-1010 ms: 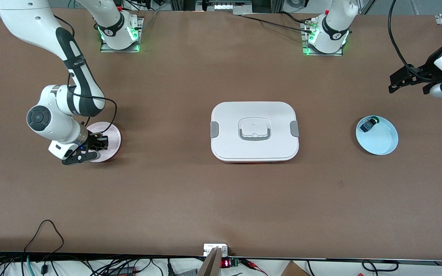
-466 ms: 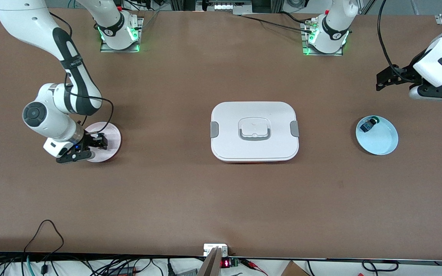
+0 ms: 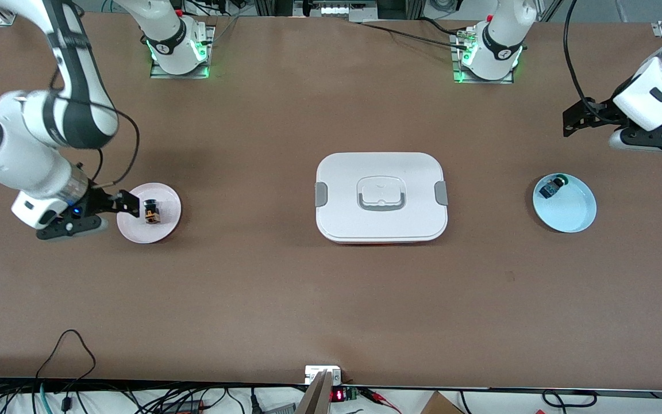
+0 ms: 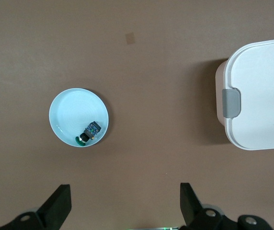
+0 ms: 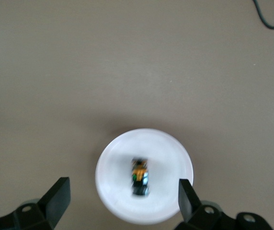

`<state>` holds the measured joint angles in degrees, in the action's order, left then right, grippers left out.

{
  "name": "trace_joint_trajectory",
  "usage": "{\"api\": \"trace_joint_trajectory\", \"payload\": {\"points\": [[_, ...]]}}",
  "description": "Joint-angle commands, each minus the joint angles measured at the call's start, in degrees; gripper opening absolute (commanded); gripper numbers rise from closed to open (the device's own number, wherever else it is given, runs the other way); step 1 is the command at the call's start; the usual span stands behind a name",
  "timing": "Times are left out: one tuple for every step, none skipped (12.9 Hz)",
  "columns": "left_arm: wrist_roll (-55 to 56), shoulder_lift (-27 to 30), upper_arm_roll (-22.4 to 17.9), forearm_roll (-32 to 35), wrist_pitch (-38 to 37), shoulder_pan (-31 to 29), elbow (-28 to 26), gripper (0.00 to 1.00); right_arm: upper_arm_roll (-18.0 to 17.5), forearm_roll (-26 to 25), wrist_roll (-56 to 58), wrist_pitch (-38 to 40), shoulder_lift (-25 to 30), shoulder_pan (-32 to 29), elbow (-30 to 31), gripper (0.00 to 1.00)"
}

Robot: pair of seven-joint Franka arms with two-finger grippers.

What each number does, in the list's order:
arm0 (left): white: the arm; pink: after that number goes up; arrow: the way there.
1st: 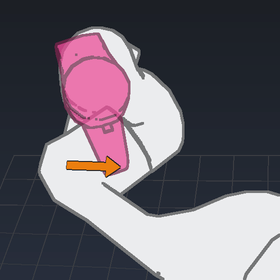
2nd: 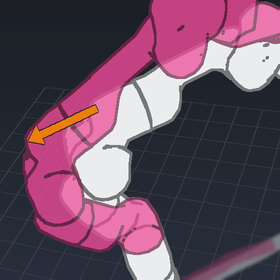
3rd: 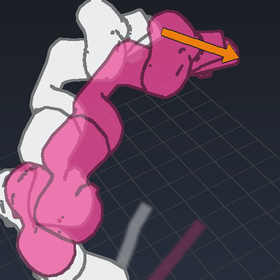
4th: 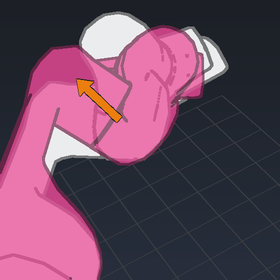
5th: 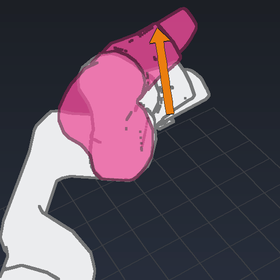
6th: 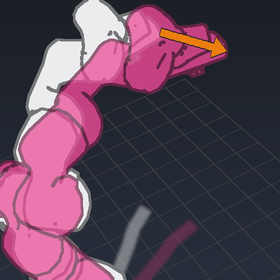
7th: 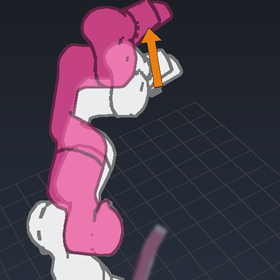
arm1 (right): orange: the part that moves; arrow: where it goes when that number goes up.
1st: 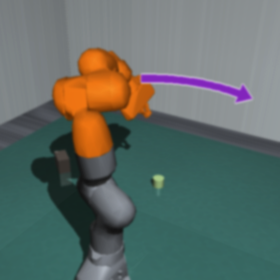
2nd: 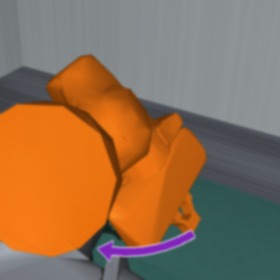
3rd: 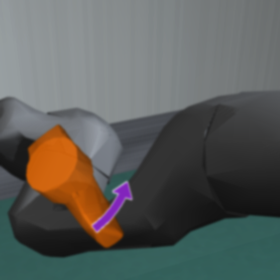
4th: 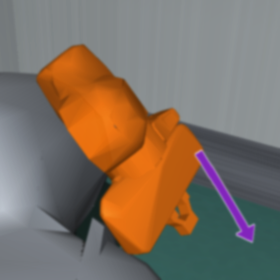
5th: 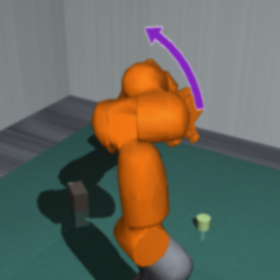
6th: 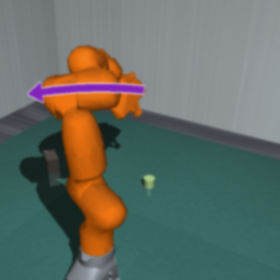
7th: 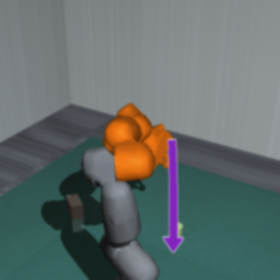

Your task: Transfer orange switch to right arm and place

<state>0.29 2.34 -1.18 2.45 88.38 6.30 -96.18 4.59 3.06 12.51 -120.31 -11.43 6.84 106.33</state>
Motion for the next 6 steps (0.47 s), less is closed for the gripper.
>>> {"api": "trace_joint_trajectory", "payload": {"points": [[1.2,-1.2,0.48,1.86,-0.83,0.29,2.4,1.0,-0.02,-0.86,-2.4,14.87,3.5,1.25,-9.35,1.0],[1.29,-1.29,0.57,1.94,-0.93,0.29,2.4,1.0,0.06,-1.3,-2.14,18.84,4.3,1.16,-12.26,1.0],[1.2,-1.38,0.65,1.94,-0.75,0.29,2.49,1.0,0.06,-2.09,-2.23,23.32,6.31,1.07,-14.12,1.0],[1.2,-1.47,0.57,1.94,-0.66,0.29,2.41,1.0,0.06,-2.36,-1.97,26.58,8.5,0.98,-14.4,1.0],[1.12,-1.73,0.65,1.94,-0.58,0.29,2.58,1.0,0.15,-2.53,-1.96,28.62,10.44,0.72,-14.22,1.0],[1.12,-1.82,0.66,1.94,-0.57,0.29,2.58,1.0,0.24,-2.62,-1.61,29.51,11.15,0.63,-14.31,1.0]]}}
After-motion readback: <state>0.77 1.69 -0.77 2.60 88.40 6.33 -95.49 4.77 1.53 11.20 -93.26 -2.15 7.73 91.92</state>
